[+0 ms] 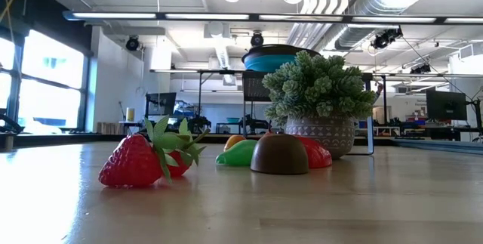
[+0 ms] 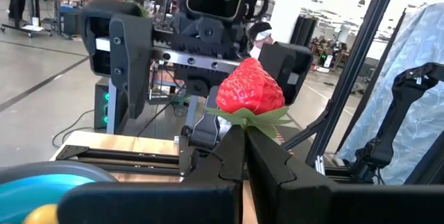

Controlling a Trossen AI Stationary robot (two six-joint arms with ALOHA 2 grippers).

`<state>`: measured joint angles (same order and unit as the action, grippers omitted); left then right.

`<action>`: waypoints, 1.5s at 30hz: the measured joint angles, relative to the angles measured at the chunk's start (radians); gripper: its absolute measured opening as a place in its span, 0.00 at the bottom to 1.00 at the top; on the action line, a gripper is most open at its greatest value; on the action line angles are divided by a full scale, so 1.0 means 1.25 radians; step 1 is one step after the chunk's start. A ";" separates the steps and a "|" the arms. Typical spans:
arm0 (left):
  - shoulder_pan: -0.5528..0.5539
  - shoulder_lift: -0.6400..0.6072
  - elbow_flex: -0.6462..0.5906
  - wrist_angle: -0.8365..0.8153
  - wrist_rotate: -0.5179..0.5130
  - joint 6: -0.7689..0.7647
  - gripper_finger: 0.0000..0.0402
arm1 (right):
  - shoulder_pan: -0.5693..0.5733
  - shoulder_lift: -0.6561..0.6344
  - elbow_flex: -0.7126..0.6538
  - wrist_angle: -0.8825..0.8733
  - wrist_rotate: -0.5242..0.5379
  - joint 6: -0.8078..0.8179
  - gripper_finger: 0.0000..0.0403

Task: Pick & Place Fruit
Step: Put the red strawberry into the blue strainer bowl

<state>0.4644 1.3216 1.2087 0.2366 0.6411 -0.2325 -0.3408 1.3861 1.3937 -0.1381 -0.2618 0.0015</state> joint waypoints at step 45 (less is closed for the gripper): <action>-0.012 0.038 0.000 0.040 -0.047 -0.006 0.00 | 0.007 0.031 0.000 0.106 -0.105 0.020 0.73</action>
<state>0.4492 1.3689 1.2087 0.2866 0.5824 -0.2405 -0.3317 1.4242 1.3937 -0.0053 -0.3927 0.0261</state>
